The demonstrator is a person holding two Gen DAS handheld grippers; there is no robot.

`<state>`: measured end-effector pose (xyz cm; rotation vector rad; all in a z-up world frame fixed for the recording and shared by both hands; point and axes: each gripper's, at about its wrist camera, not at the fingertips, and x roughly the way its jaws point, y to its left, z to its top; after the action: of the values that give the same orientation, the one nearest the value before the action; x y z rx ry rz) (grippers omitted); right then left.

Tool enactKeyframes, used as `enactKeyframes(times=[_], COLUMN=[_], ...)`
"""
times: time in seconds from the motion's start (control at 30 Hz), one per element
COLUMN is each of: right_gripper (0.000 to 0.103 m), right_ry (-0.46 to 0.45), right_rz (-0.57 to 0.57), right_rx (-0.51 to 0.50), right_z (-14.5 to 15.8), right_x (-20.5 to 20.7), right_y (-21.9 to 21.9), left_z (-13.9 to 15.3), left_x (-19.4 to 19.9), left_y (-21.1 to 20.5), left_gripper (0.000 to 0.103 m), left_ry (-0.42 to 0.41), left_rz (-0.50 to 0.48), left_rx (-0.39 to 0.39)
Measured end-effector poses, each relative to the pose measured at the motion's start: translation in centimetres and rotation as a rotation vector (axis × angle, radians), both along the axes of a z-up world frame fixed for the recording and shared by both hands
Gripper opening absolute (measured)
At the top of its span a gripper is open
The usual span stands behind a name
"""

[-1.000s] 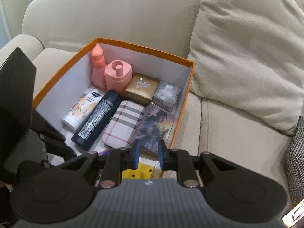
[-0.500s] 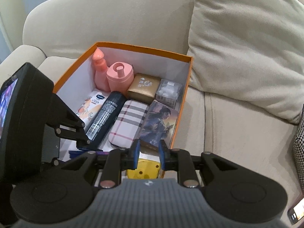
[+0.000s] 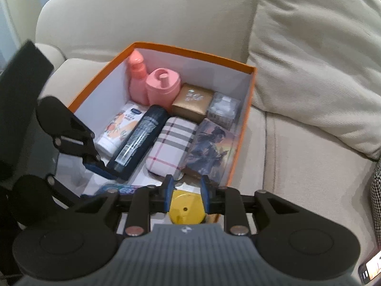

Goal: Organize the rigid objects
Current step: 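Open both tools to release the tin and tape measure in the shoebox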

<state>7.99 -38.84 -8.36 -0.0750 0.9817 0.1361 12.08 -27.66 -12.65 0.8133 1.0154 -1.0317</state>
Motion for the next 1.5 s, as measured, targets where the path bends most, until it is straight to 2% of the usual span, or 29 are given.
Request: enactKeyframes(times=[0.13, 0.17, 0.3, 0.37, 0.43, 0.5, 0.63, 0.73, 0.83, 0.9, 1.03, 1.13, 1.23, 1.3, 1.37, 1.5], right_gripper=[0.030, 0.034, 0.037, 0.053, 0.059, 0.064, 0.064, 0.077, 0.080, 0.080, 0.079, 0.069, 0.070, 0.076, 0.086, 0.087], right_ry=[0.043, 0.062, 0.158, 0.223, 0.262, 0.301, 0.358, 0.338, 0.353, 0.365, 0.393, 0.401, 0.426, 0.426, 0.423, 0.435], right_rz=[0.075, 0.098, 0.158, 0.177, 0.236, 0.296, 0.320, 0.368, 0.411, 0.406, 0.334, 0.297, 0.309, 0.327, 0.354, 0.413], right_rx=[-0.011, -0.015, 0.004, 0.023, -0.003, -0.075, -0.144, -0.219, -0.219, -0.205, -0.171, -0.127, -0.195, -0.229, -0.259, -0.276], right_z=[-0.6, -0.9, -2.5, -3.6, -4.6, -5.5, -6.9, -7.4, -8.0, -8.2, -8.3, -7.8, -8.1, -8.4, -8.7, -9.0], right_x=[0.4, 0.6, 2.3, 3.4, 3.9, 4.2, 5.2, 5.4, 5.6, 6.0, 6.7, 6.6, 6.4, 6.3, 6.4, 7.1], right_y=[1.6, 2.0, 3.4, 4.0, 5.3, 6.8, 8.1, 9.1, 9.6, 9.6, 8.7, 7.9, 8.1, 8.5, 9.2, 10.1], left_z=[2.2, 2.8, 5.2, 6.6, 7.5, 8.0, 8.1, 7.7, 7.2, 6.8, 6.5, 6.0, 5.5, 5.3, 5.3, 5.5], left_x=[-0.2, -0.2, 0.0, 0.1, 0.3, 0.4, 1.3, 1.6, 1.5, 1.4, 1.1, 1.0, 1.0, 0.9, 0.8, 0.5], left_y=[2.1, 2.7, 5.5, 7.4, 8.9, 10.4, 12.9, 14.6, 15.9, 16.5, 18.1, 18.9, 19.5, 19.7, 20.1, 20.9], left_gripper=[0.042, 0.042, 0.042, 0.042, 0.042, 0.042, 0.042, 0.042, 0.042, 0.042, 0.042, 0.042, 0.042, 0.042, 0.042, 0.042], left_ry=[0.019, 0.017, 0.011, 0.012, 0.018, 0.012, 0.004, 0.018, -0.007, -0.019, 0.019, 0.038, 0.054, 0.061, 0.080, 0.111], left_rz=[0.062, 0.083, 0.197, 0.260, 0.312, 0.363, 0.474, 0.534, 0.561, 0.572, 0.603, 0.624, 0.648, 0.661, 0.668, 0.682], left_rx=[-0.087, -0.107, -0.201, -0.262, -0.313, -0.343, -0.371, -0.395, -0.383, -0.378, -0.421, -0.437, -0.442, -0.447, -0.464, -0.498])
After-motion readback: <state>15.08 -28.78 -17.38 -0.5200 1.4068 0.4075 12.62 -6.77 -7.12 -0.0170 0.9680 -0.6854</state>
